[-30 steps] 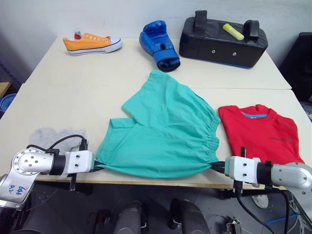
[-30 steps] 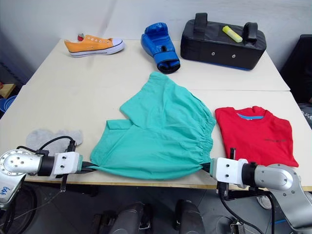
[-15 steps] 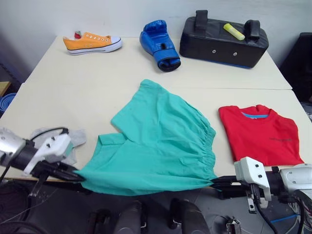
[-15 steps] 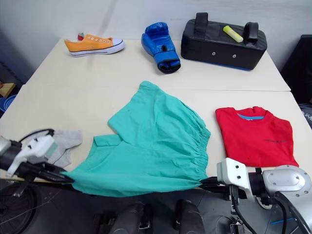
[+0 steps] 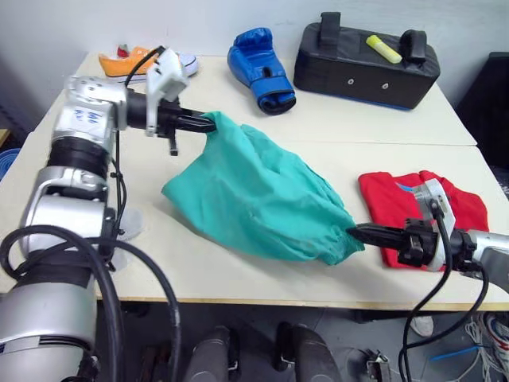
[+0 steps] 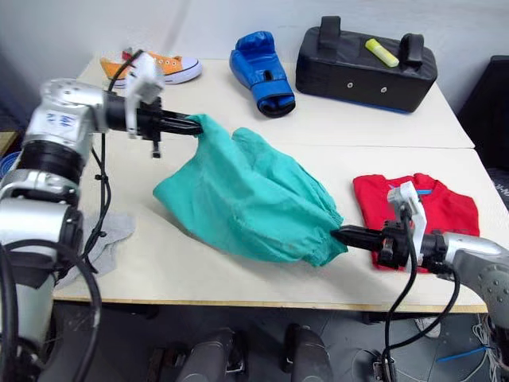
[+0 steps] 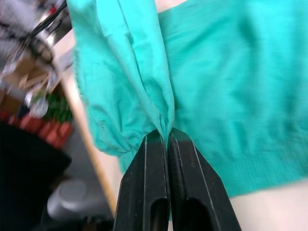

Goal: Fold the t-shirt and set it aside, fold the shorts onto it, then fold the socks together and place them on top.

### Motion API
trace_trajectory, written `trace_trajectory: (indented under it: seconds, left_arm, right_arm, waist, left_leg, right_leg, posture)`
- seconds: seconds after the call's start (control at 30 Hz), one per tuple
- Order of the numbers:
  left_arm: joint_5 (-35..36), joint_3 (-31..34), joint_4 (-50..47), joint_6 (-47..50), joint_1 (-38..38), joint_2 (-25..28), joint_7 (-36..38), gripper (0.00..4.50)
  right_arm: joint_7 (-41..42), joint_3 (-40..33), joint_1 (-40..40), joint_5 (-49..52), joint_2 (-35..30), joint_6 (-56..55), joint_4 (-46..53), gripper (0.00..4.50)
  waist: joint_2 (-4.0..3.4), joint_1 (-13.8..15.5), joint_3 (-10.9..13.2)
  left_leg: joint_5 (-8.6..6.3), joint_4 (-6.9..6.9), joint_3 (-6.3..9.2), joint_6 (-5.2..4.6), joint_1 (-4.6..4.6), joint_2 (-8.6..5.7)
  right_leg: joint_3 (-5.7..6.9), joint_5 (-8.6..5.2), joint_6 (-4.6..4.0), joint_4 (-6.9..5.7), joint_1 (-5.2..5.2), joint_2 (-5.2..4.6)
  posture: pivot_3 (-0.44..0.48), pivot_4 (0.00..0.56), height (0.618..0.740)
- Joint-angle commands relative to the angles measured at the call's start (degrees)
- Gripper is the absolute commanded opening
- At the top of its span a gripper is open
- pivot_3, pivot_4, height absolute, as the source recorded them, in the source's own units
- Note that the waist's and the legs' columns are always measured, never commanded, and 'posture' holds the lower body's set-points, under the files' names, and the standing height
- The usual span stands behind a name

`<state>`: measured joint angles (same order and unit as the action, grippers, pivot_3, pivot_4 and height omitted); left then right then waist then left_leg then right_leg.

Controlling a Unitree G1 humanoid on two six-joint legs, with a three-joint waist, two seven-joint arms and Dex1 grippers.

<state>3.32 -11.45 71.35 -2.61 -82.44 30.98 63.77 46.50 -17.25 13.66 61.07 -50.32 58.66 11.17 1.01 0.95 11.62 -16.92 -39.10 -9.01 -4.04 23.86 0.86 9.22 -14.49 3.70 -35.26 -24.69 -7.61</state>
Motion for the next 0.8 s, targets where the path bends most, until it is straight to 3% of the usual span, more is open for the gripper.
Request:
trace_trajectory:
  seconds: [0.03, 0.2, 0.3, 0.37, 0.47, 0.6, 0.7, 0.8]
  left_arm:
    - [-4.53, 1.36, 4.41, -4.56, -2.37, -2.49, -12.12, 0.00]
    - [-8.39, 3.80, 6.80, -3.99, -2.72, -7.98, -30.58, 0.00]
    - [-9.26, 5.85, 7.23, -2.13, -2.56, -9.68, -35.97, 0.00]
    - [-10.09, 6.61, 7.36, -1.44, -2.23, -10.58, -37.14, 0.44]
    - [-10.62, 8.21, 7.28, -1.26, -2.07, -11.08, -38.14, 1.19]
    - [-8.97, 12.19, 6.68, -2.94, -2.98, -10.03, -37.82, 2.48]
    - [-6.86, 14.98, 5.32, -6.04, -3.43, -7.49, -30.15, 3.38]
    - [-4.82, 15.96, 2.86, -9.77, -1.87, -4.71, -16.01, 4.32]
  right_arm:
    - [-7.53, -1.01, 4.68, -0.06, 3.21, 2.71, -4.54, 0.04]
    - [-16.32, -0.63, 9.75, -5.58, 8.56, 1.50, -9.15, 0.04]
    - [-18.83, 0.77, 10.30, -10.17, 10.08, -1.26, -7.97, 0.04]
    - [-21.35, 1.32, 11.11, -13.68, 10.89, -3.42, -8.09, 0.00]
    - [-22.93, 1.22, 11.81, -17.54, 11.14, -6.43, -6.45, 0.68]
    - [-22.17, 1.48, 9.01, -21.57, 8.91, -10.25, 2.35, 2.08]
    - [-20.57, 1.14, 2.84, -23.32, 6.47, -12.46, 14.61, 3.07]
    - [-18.42, 2.24, -3.87, -26.05, 3.69, -15.17, 24.78, 4.08]
  waist:
    - [0.02, -0.36, 0.01]
    - [0.05, -0.72, 0.03]
    - [0.05, -0.93, 0.03]
    - [0.05, -1.01, 0.03]
    - [0.05, -1.04, 0.03]
    - [0.04, -1.04, 0.03]
    - [0.05, -1.03, 0.03]
    - [0.04, -1.03, 0.03]
  left_leg:
    - [0.01, -0.02, 0.01, 0.00, 0.11, 0.00]
    - [0.18, -0.06, -0.09, -0.02, 0.36, -0.05]
    - [0.24, -0.06, -0.10, -0.04, 0.34, -0.06]
    - [0.25, -0.06, -0.10, -0.04, 0.34, -0.06]
    - [0.26, -0.06, -0.17, -0.02, 0.35, -0.07]
    - [0.28, -0.03, -0.28, 0.01, 0.37, -0.06]
    - [0.28, 0.00, -0.33, 0.02, 0.37, -0.04]
    - [0.27, 0.00, -0.40, 0.03, 0.35, -0.04]
  right_leg:
    - [0.01, 0.01, 0.02, -0.01, -0.10, 0.00]
    - [-0.09, 0.03, 0.04, -0.28, -0.50, -0.01]
    - [-0.13, 0.04, 0.07, -0.38, -0.52, -0.05]
    - [-0.14, 0.05, 0.08, -0.40, -0.52, -0.06]
    - [-0.18, 0.05, 0.08, -0.47, -0.60, -0.05]
    - [-0.22, 0.05, 0.08, -0.49, -0.70, 0.01]
    - [-0.22, 0.05, 0.07, -0.50, -0.75, 0.04]
    - [-0.16, 0.04, 0.07, -0.48, -0.75, 0.09]
  posture:
    - [0.000, 0.150, 0.740]
    - [0.000, 0.150, 0.740]
    - [0.000, 0.150, 0.740]
    - [0.000, 0.150, 0.740]
    - [0.000, 0.150, 0.740]
    - [0.000, 0.150, 0.740]
    - [0.000, 0.150, 0.740]
    - [0.000, 0.150, 0.740]
